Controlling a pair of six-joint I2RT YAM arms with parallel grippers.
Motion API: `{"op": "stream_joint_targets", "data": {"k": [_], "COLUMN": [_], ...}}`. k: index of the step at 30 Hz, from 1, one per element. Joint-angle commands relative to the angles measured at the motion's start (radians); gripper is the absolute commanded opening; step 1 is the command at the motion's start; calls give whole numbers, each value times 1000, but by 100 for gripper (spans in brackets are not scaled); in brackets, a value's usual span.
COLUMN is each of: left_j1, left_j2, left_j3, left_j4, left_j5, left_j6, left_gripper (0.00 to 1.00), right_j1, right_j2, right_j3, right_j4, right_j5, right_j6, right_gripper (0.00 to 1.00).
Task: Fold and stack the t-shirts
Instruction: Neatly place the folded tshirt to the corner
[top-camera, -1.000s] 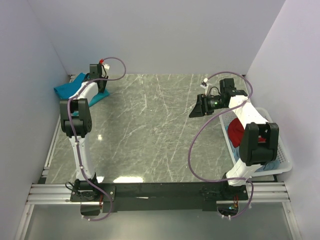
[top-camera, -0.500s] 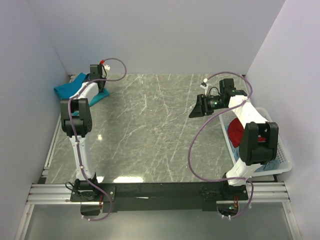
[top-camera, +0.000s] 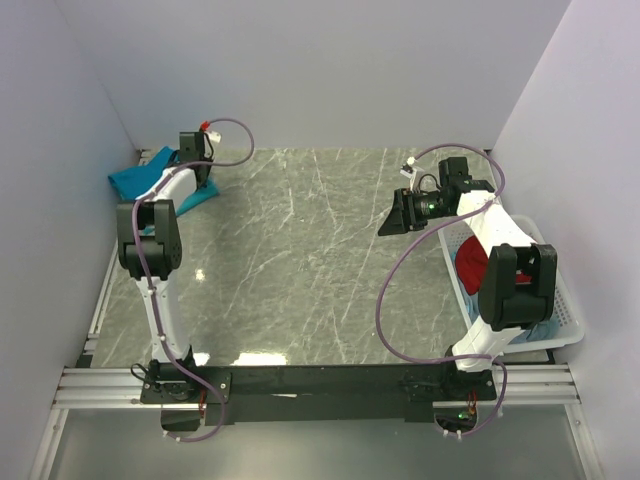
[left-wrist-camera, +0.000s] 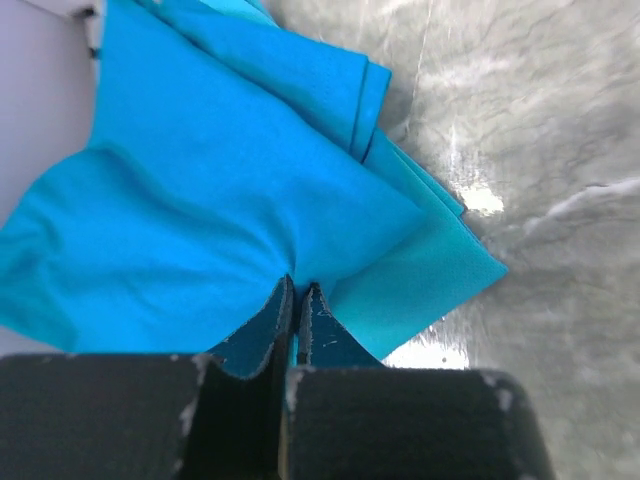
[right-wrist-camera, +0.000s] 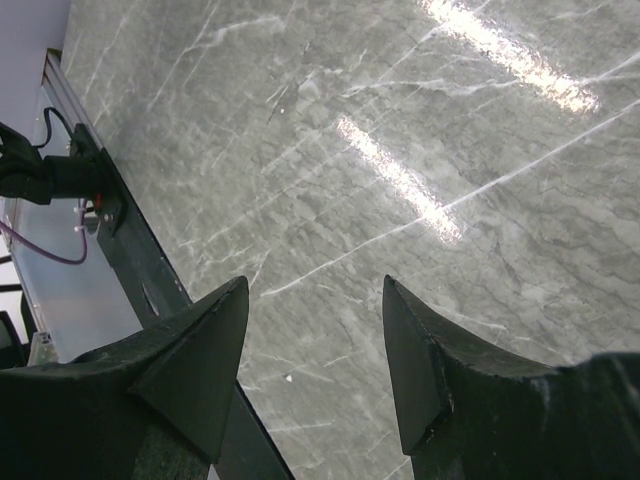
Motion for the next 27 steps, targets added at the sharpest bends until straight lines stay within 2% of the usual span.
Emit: {"op": "stream_joint_targets", "data": {"k": [1,9,14,19,22,27], "left_j1": [-22,-24,-22,-24,-22,-22], "left_j2": [-119,-218,-281,-272,-266,-289], "left_j3": [-13,-103,-247,-318,-315,-322], "left_j4": [45,66,88,97,92,-21], "left_j5": [0,13,48,19,-26,-4], "left_j6": [12,5,-4,-12,-9,-72], "left_gripper": [0,0,0,1,3,16], "right_j1": [6,4,6,7,6,7], "right_j2": [-7,-8,-7,-8,-11,-10], "right_j3": [41,43,44,44,46,49], "right_j4": [-16,-19,-22,-22,-22,-25], "right_j5": [-29,-32,-34,-39,-39,-40], "right_j6": [-22,-24,-25,-25,-25,-28], "right_gripper": [63,63,63,63,63,63]}}
